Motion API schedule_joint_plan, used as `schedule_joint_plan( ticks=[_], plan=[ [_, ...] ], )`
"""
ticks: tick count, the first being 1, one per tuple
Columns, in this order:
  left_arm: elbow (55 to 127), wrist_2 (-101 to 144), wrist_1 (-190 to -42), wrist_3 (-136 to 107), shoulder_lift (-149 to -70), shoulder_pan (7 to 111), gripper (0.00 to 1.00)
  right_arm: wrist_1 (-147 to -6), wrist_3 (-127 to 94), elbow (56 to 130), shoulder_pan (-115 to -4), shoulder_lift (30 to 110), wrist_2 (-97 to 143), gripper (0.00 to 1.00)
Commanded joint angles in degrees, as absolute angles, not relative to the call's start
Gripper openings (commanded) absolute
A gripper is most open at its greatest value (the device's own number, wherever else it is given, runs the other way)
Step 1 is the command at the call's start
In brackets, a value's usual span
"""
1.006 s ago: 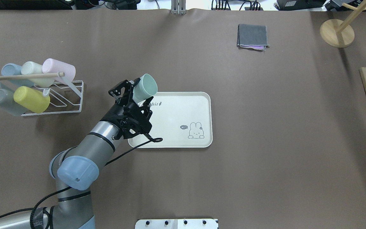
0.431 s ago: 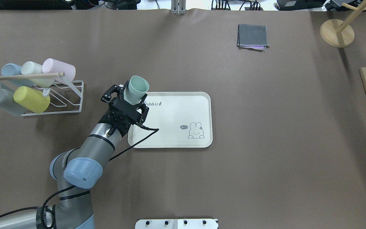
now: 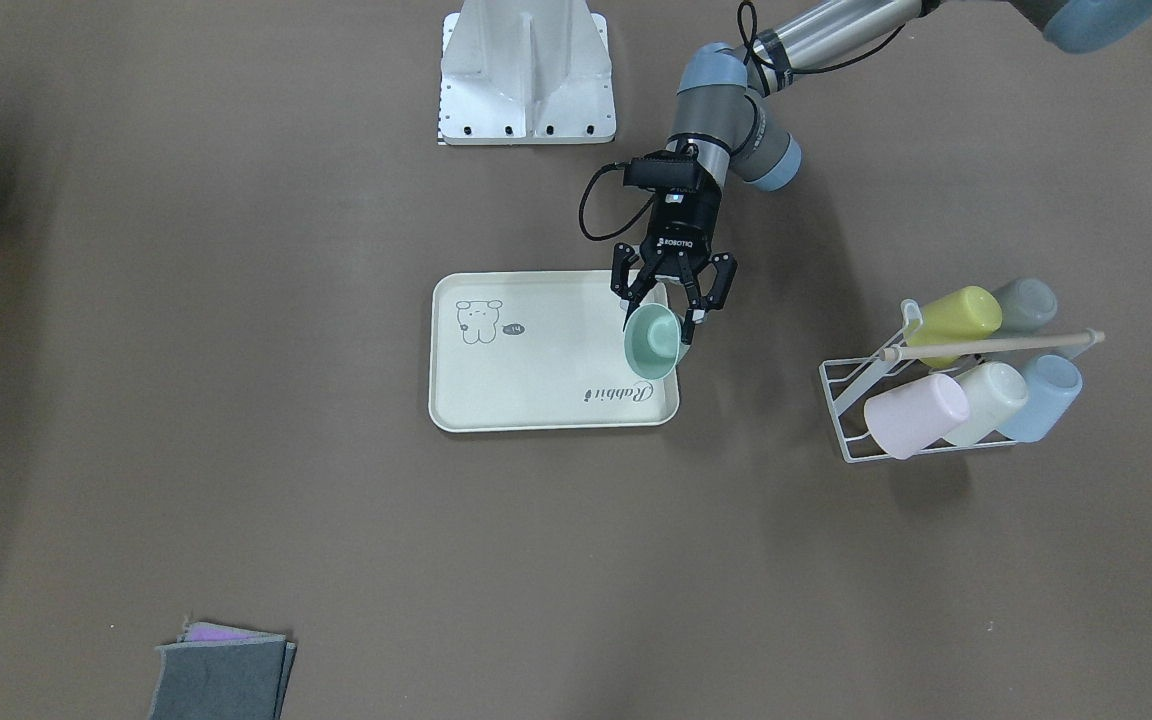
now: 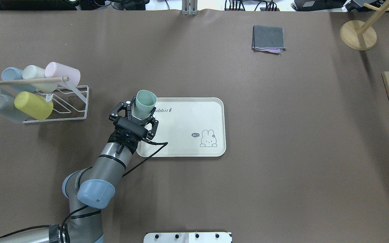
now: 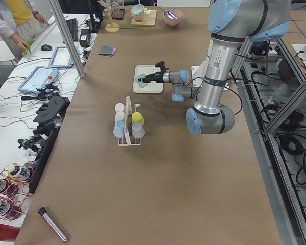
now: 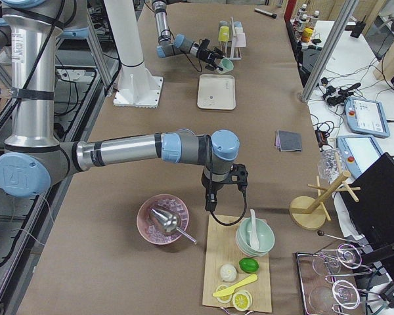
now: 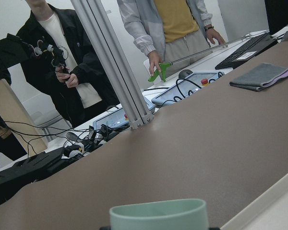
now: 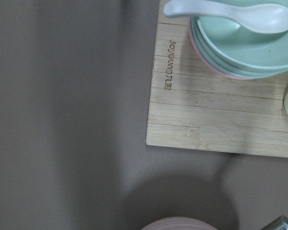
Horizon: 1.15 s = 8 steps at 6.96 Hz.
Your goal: Pick up and place green cup on tray
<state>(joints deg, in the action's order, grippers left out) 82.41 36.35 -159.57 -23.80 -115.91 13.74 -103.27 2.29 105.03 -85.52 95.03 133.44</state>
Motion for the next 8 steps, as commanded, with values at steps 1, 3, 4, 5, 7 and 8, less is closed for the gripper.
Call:
schedule_joint_plan(
  ticks=[1,3,4,5,7,8],
  plan=[
    [80.5,35.0,-160.7,-27.2,-118.6,12.0,0.54,-103.3,2.3,105.0,-85.5,95.1,133.5,1.0],
    [79.5,34.3,-160.1,-27.9,-119.7,11.3,0.54,-103.3,2.4,105.0,-85.5,95.1,133.6,1.0],
    [79.4,34.4,-160.0,-28.0,-121.1,11.3,0.54,-103.3,2.4,105.0,-85.5,95.1,133.6,1.0],
    [79.5,34.8,-160.1,-28.2,-122.1,11.3,0.53,-103.3,2.3,105.0,-85.5,95.1,133.6,1.0],
    [79.1,34.9,-160.0,-28.2,-122.3,10.5,0.54,-103.3,2.3,105.0,-85.5,95.1,133.6,0.99],
    [77.7,34.8,-160.0,-28.1,-122.4,10.5,0.54,-103.3,2.3,105.0,-85.5,95.1,133.6,1.0]
  ],
)
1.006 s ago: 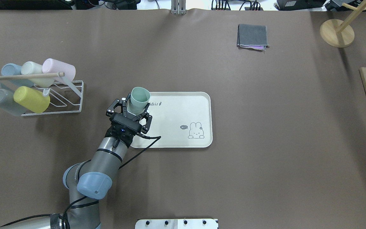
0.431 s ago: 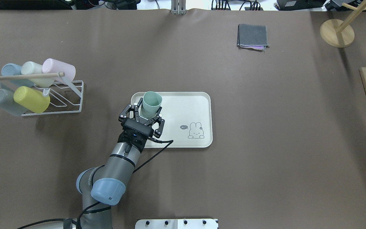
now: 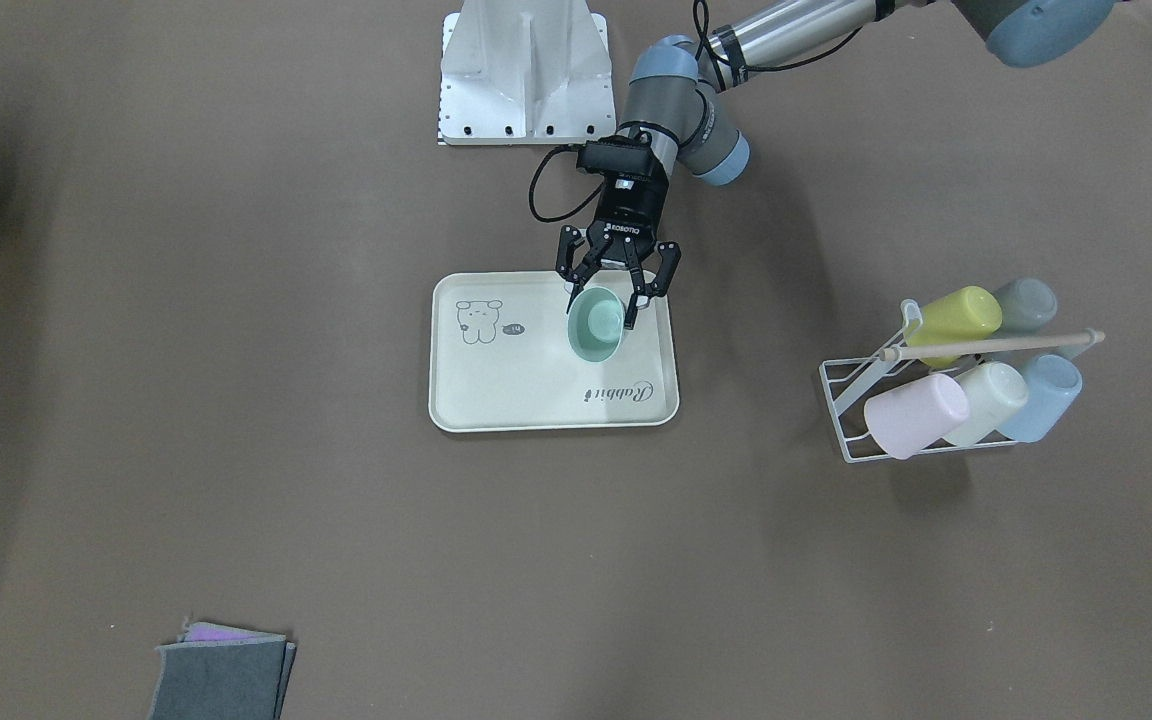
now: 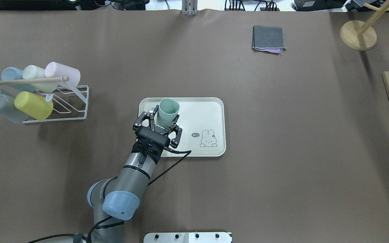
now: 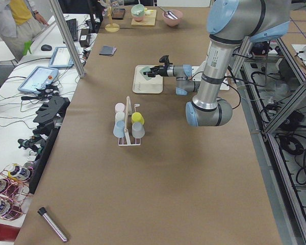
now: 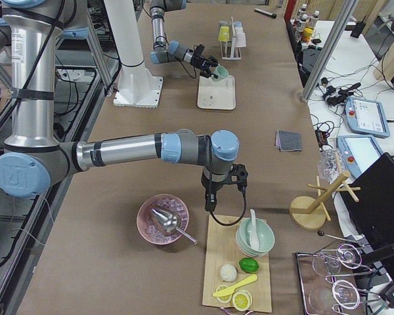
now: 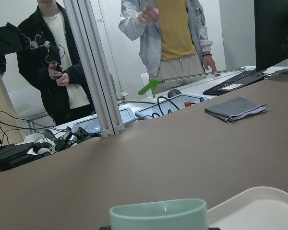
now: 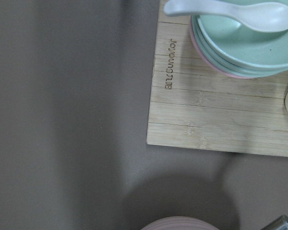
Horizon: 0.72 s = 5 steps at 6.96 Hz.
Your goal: Pick up and place green cup on tray
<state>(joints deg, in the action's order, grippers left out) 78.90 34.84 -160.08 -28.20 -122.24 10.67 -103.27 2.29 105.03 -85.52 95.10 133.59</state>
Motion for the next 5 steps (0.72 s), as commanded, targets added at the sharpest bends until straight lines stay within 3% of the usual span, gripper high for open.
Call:
schedule_joint_plan(
  ticks=[1,5],
  plan=[
    [77.1,34.9,-160.0,-28.0,-122.4,10.5,0.55,-103.3,2.3,105.0,-85.5,95.1,133.6,1.0],
    [76.3,34.9,-159.3,-27.8,-122.6,11.2,0.65,-103.3,2.4,105.0,-85.5,95.2,133.8,1.0]
  ],
)
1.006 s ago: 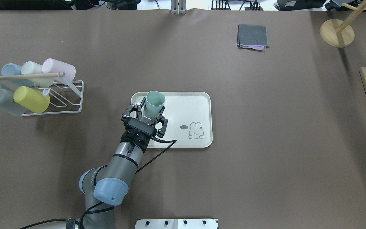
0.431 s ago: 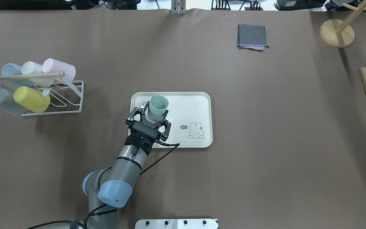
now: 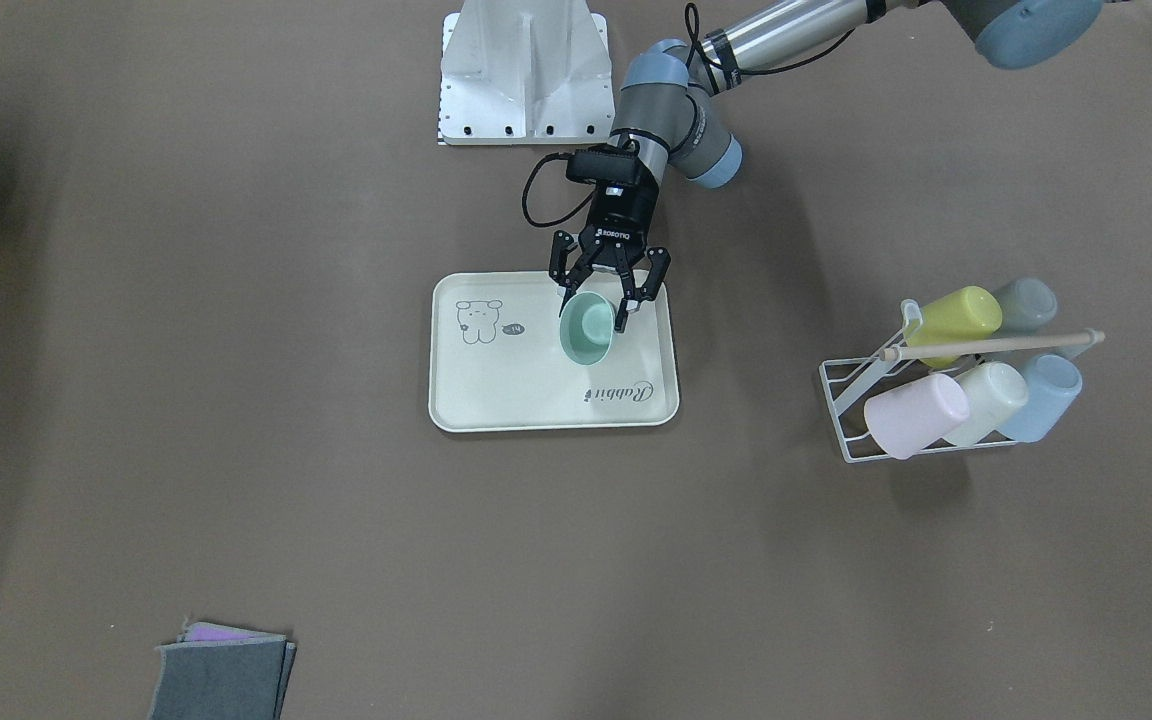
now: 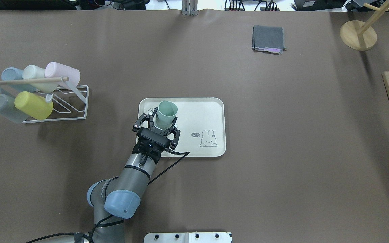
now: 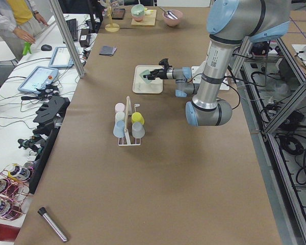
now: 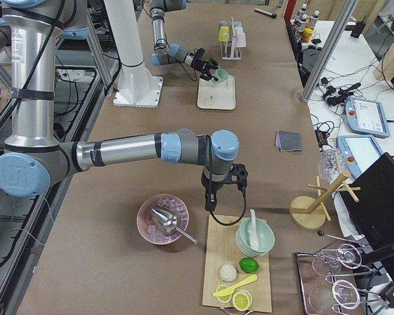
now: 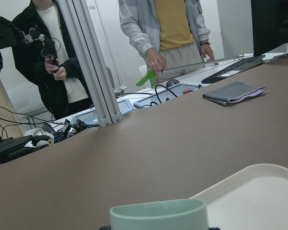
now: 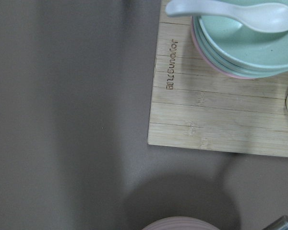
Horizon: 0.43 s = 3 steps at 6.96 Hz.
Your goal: Pick up and place green cup on tray
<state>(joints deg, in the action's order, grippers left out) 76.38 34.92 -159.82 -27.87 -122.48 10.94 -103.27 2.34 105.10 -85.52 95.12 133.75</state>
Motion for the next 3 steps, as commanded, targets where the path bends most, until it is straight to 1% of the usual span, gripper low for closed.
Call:
schedule_joint_plan(
  ticks=[1,3],
  plan=[
    [75.6,34.9,-158.9,-27.7,-123.8,11.2,0.65,-103.3,2.4,105.1,-85.5,95.4,133.8,1.0],
    [73.2,35.0,-158.9,-27.7,-126.6,11.3,0.65,-103.3,2.4,105.0,-85.5,95.4,133.7,1.0]
  ],
)
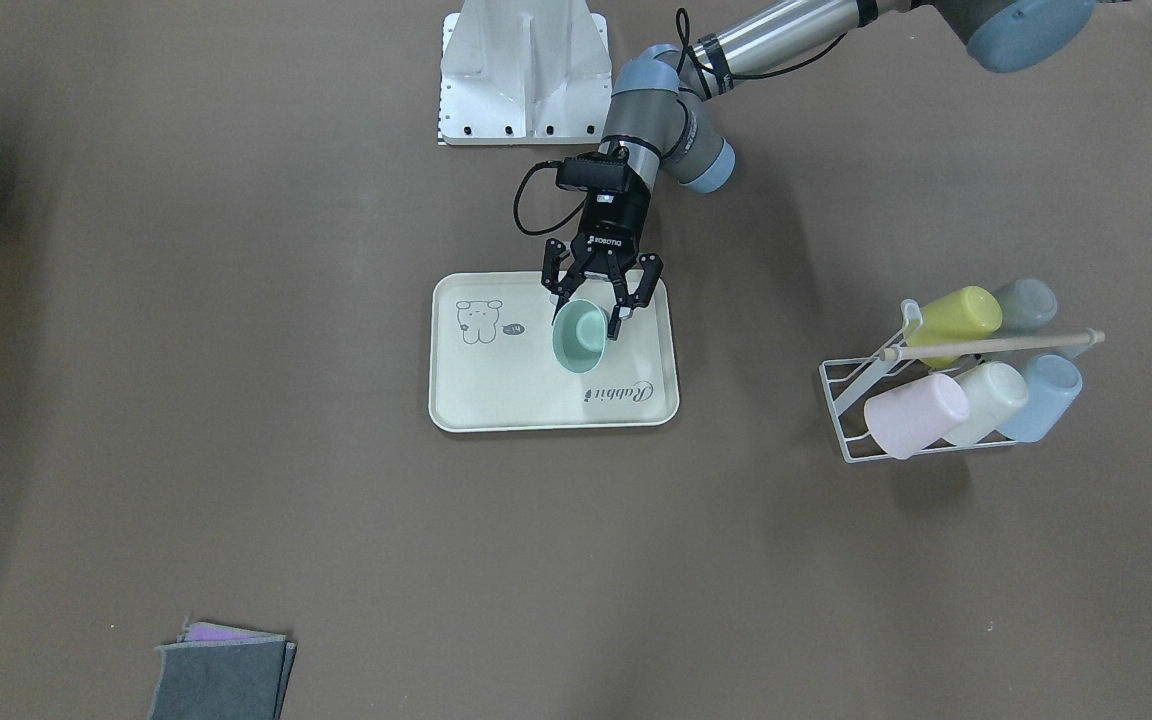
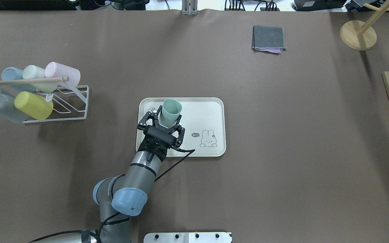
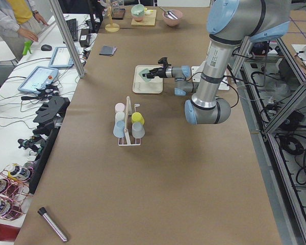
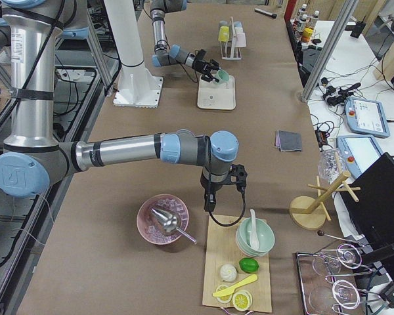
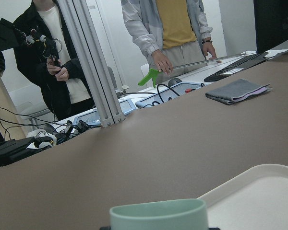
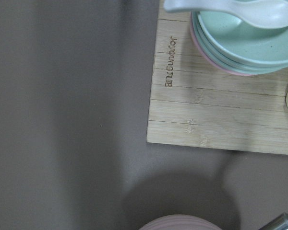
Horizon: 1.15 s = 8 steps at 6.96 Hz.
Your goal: Pick up and place green cup on tray
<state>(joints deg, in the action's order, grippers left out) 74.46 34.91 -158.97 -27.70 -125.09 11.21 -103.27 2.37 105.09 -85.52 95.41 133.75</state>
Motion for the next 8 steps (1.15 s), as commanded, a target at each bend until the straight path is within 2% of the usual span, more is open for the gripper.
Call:
schedule_joint_plan(
  ticks=[1,8],
  plan=[
    [71.6,35.0,-158.9,-27.7,-127.9,11.3,0.65,-103.3,2.4,105.0,-85.5,95.4,133.7,1.0],
    [70.0,35.0,-157.4,-30.1,-128.7,11.2,0.65,-103.3,2.4,105.0,-85.5,95.5,133.8,1.0]
  ],
)
